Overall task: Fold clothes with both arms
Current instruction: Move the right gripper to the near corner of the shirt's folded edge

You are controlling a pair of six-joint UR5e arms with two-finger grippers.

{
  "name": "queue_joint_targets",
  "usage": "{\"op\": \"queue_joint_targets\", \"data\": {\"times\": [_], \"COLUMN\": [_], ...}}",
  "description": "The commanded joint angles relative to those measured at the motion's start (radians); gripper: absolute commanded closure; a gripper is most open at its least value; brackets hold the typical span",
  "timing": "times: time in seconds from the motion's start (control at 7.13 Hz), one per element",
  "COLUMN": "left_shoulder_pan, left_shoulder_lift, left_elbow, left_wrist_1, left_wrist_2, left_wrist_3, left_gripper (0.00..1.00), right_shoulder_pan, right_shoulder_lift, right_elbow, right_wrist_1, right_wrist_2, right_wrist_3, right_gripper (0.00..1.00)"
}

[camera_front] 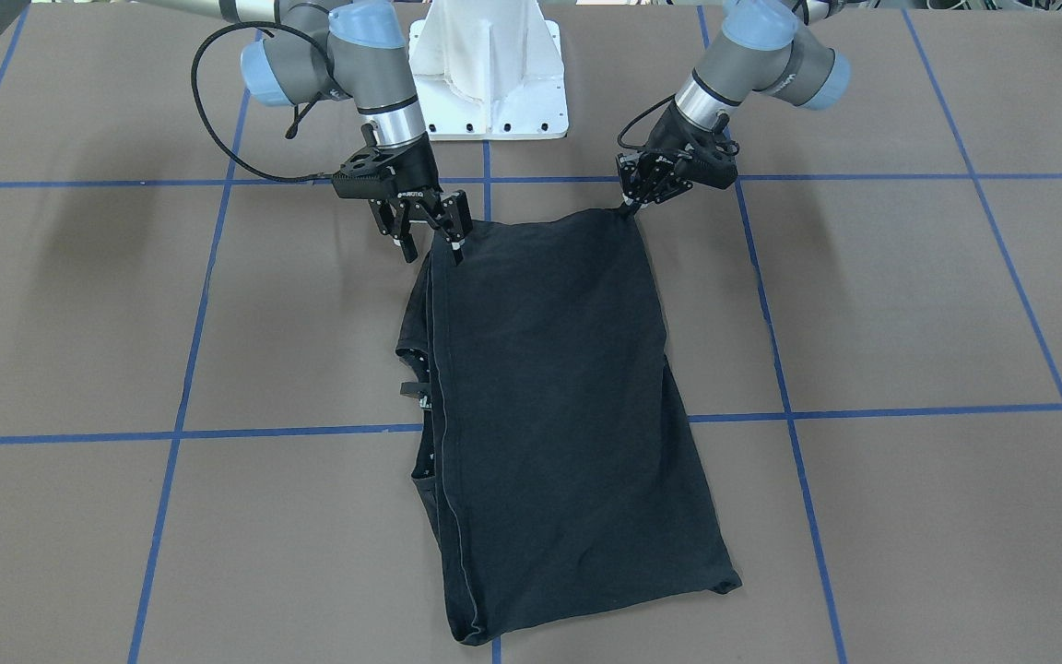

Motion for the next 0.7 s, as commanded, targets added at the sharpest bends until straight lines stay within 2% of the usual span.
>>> {"op": "queue_joint_targets", "data": {"times": [0.0, 0.28, 0.56], "left_shoulder_pan": [0.0, 0.002, 0.002], "left_shoulder_lift": [-0.002, -0.002, -0.002], "left_elbow": [0.0, 0.002, 0.002], "left_wrist_1": [0.001, 0.001, -0.001], "left_wrist_2": [0.0, 0.0, 0.0], "left_wrist_3": [0.0, 0.0, 0.0], "left_gripper": [1.0, 1.0, 1.0], "right_shoulder_pan": [-0.009, -0.009, -0.01], "right_shoulder_lift": [0.002, 0.004, 0.012], "right_elbow": [-0.02, -0.022, -0.022], "right_wrist_1": [-0.002, -0.002, 0.0], "right_wrist_2": [-0.011, -0.013, -0.013], "right_wrist_3": [-0.001, -0.001, -0.001], "right_gripper": [0.19, 0.3, 0.47]}}
